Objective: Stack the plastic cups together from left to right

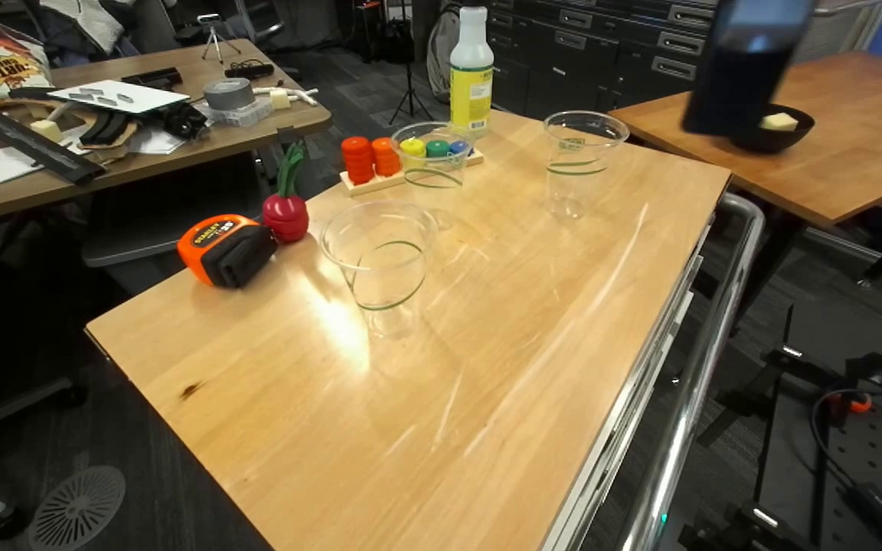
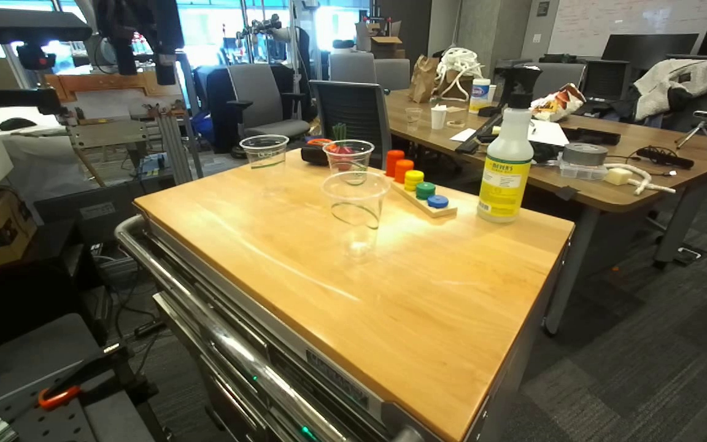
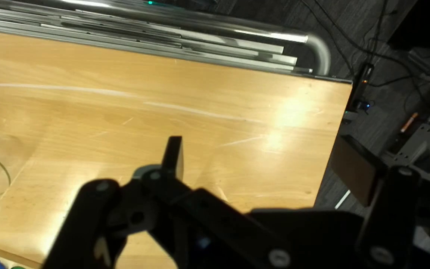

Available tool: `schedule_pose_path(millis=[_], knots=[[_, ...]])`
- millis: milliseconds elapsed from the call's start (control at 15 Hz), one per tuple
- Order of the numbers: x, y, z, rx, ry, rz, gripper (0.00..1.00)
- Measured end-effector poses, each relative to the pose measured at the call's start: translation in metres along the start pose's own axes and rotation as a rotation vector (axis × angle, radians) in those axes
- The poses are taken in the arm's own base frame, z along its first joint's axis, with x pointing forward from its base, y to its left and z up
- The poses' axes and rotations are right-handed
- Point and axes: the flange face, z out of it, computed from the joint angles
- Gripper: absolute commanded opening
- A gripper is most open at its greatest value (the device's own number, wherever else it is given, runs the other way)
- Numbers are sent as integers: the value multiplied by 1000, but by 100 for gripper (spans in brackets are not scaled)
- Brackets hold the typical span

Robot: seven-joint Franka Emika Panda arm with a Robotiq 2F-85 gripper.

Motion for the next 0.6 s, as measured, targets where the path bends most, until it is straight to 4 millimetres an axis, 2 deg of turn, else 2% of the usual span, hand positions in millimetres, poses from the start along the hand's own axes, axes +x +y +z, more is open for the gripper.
schedule_pose_path(millis=[267,600], knots=[[47,15,31,20,-13,126,100],[100,22,70,-22,-8,242,100]])
